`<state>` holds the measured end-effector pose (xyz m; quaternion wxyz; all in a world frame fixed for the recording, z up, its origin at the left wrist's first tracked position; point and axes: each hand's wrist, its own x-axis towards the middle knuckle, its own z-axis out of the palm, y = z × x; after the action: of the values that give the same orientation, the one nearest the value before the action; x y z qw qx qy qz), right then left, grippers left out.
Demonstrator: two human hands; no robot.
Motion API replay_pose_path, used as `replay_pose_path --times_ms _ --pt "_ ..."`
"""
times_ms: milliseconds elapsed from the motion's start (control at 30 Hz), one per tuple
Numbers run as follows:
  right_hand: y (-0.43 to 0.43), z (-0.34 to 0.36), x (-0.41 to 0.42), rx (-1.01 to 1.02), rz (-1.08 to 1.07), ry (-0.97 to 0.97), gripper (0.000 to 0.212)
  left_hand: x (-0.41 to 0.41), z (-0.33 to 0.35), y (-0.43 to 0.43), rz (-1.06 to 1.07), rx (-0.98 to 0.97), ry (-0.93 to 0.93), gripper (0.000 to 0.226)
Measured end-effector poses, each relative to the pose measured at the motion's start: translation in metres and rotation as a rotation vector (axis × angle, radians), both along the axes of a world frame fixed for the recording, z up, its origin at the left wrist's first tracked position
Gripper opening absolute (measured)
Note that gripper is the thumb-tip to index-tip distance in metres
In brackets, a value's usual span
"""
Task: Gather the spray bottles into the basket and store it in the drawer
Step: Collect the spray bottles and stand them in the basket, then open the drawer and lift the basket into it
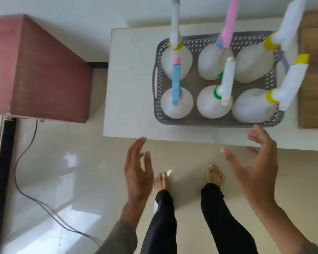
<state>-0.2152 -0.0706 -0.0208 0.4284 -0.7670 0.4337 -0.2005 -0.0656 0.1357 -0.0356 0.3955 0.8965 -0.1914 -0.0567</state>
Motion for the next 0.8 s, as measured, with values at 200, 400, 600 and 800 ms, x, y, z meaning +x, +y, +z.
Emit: replay_pose_path --times_ms 200,400,600,800 --pt "0.041 -0.021 0.019 0.114 0.095 0.1 0.067 0.087 -0.042 0.063 0.479 0.094 0.282 0.064" --pt "0.063 -0.038 0.03 0.119 0.051 0.14 0.061 0.14 -0.068 0.066 0.568 -0.107 0.796 0.054" --pt "0.076 -0.045 0.029 0.114 0.045 0.228 0.062 0.132 -0.078 0.069 0.652 -0.165 0.87 0.066" --pt "0.084 -0.054 0.019 0.014 0.144 0.461 0.077 0.124 -0.077 0.071 0.608 -0.205 0.834 0.072"
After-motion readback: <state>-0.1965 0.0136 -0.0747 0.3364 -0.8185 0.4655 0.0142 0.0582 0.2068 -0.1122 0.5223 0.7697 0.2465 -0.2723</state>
